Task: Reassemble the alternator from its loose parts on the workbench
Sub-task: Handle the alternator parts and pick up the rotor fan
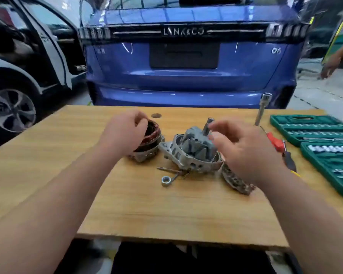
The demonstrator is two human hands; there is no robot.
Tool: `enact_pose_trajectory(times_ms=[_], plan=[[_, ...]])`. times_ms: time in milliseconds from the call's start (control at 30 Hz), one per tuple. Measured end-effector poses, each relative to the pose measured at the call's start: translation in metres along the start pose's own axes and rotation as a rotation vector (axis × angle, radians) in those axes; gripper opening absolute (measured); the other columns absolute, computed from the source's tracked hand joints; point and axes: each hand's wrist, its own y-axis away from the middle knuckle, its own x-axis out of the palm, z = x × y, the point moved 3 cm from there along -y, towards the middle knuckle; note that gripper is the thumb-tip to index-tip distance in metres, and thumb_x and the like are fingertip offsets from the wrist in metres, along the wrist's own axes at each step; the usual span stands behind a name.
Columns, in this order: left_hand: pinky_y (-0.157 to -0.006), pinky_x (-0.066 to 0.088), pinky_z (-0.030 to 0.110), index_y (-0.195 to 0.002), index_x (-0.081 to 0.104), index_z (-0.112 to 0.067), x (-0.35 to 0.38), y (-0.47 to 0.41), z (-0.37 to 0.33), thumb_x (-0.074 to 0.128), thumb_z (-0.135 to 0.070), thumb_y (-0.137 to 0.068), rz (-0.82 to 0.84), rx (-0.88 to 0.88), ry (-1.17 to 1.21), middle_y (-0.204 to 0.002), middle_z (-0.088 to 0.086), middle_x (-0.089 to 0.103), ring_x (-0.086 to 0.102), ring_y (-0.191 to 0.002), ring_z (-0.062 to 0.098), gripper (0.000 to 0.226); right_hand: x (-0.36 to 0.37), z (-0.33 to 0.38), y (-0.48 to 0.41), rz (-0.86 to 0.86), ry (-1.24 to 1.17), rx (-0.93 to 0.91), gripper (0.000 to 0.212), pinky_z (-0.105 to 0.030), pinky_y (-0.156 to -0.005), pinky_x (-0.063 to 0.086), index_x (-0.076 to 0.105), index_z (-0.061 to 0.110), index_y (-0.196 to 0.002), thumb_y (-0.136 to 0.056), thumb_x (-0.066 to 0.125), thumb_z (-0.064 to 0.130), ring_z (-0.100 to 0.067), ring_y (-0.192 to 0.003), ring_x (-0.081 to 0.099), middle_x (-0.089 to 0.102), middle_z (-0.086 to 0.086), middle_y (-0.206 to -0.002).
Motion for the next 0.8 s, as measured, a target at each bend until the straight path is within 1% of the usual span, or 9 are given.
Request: enact_pose_trajectory(times_ms=[33, 100, 167, 233, 300, 400, 533, 633, 800], plan=[[-0.063, 0.044, 0.021, -0.108, 0.062, -0.036, 0.015, -0.022, 0.003, 0.044, -0.034, -0.096, 0.131, -0.1, -0.098, -0.109, -0.003, 0.066, 0.057, -0.091, 0.012, 0.022, 0.007, -0.009, -0.029, -0.115, 0.104, -0.023, 0.028, -0.004, -0.078, 0.038, 0.061, 0.037, -0.114, -0.088, 0.052, 0.044, -0.004, -0.098, 0.059, 0.065, 0.018, -0.103], [-0.093, 0.044, 0.037, -0.132, 0.054, -0.017, 0.046, -0.049, 0.011, 0.033, -0.033, -0.101, 0.407, -0.285, -0.231, -0.134, 0.01, 0.055, 0.052, -0.117, 0.028, 0.04, 0.026, -0.026, -0.072, -0.115, 0.236, 0.077, 0.042, -0.02, -0.094, 0.035, 0.051, 0.019, -0.132, -0.095, 0.052, 0.037, -0.016, -0.118, 0.048, 0.054, 0.002, -0.128], [-0.111, 0.03, 0.043, -0.144, 0.041, -0.012, 0.067, -0.066, 0.022, 0.022, -0.041, -0.101, 0.564, -0.391, -0.331, -0.15, 0.012, 0.039, 0.037, -0.136, 0.031, 0.055, 0.052, -0.05, -0.096, -0.019, 0.24, 0.206, 0.031, -0.032, -0.089, 0.041, 0.058, 0.016, -0.121, -0.097, 0.048, 0.033, -0.021, -0.113, 0.052, 0.056, -0.002, -0.121], [-0.109, 0.027, 0.05, -0.148, 0.033, -0.019, 0.075, -0.073, 0.036, 0.022, -0.057, -0.091, 0.629, -0.537, -0.312, -0.154, 0.011, 0.031, 0.033, -0.137, 0.034, 0.069, 0.065, -0.07, -0.099, -0.088, 0.167, 0.185, 0.023, -0.025, -0.065, 0.043, 0.064, 0.019, -0.088, -0.097, 0.044, 0.026, -0.017, -0.086, 0.058, 0.061, 0.002, -0.09], [-0.101, 0.033, 0.052, -0.145, 0.036, -0.022, 0.077, -0.08, 0.04, 0.022, -0.065, -0.08, 0.633, -0.62, -0.264, -0.149, 0.013, 0.036, 0.041, -0.125, 0.036, 0.079, 0.07, -0.081, -0.102, -0.18, 0.111, 0.157, 0.025, -0.016, -0.055, 0.035, 0.058, 0.024, -0.077, -0.097, 0.043, 0.026, -0.005, -0.07, 0.052, 0.057, 0.009, -0.074], [-0.106, 0.032, 0.052, -0.143, 0.04, -0.021, 0.084, -0.084, 0.04, 0.022, -0.058, -0.087, 0.653, -0.547, -0.265, -0.148, 0.013, 0.039, 0.04, -0.129, 0.035, 0.069, 0.07, -0.084, -0.104, -0.264, 0.03, 0.15, 0.023, -0.016, -0.051, 0.037, 0.059, 0.026, -0.081, -0.097, 0.043, 0.027, -0.004, -0.063, 0.053, 0.058, 0.011, -0.067], [-0.107, 0.036, 0.047, -0.137, 0.05, -0.013, 0.088, -0.086, 0.047, 0.032, -0.041, -0.09, 0.718, -0.421, -0.37, -0.143, 0.013, 0.047, 0.045, -0.129, 0.033, 0.057, 0.071, -0.089, -0.116, -0.21, 0.072, 0.154, 0.023, -0.035, -0.057, 0.046, 0.062, 0.018, -0.091, -0.1, 0.042, 0.025, -0.019, -0.064, 0.057, 0.062, 0.001, -0.068], [-0.088, 0.042, 0.038, -0.134, 0.054, -0.025, 0.084, -0.092, 0.042, 0.037, -0.022, -0.094, 0.895, -0.257, -0.534, -0.135, 0.006, 0.053, 0.051, -0.103, 0.025, 0.044, 0.075, -0.091, -0.134, -0.181, 0.132, 0.187, 0.025, -0.034, -0.055, 0.041, 0.061, 0.016, -0.094, -0.101, 0.039, 0.024, -0.024, -0.067, 0.054, 0.062, -0.002, -0.072], [-0.069, 0.042, 0.032, -0.101, 0.062, -0.021, 0.09, -0.093, 0.039, 0.04, -0.01, -0.09, 0.85, -0.039, -0.661, -0.088, -0.004, 0.059, 0.054, -0.075, 0.016, 0.027, 0.079, -0.099, -0.152, -0.144, 0.199, 0.237, 0.024, -0.029, -0.049, 0.032, 0.058, 0.017, -0.096, -0.101, 0.036, 0.025, -0.024, -0.067, 0.052, 0.06, -0.002, -0.074]])
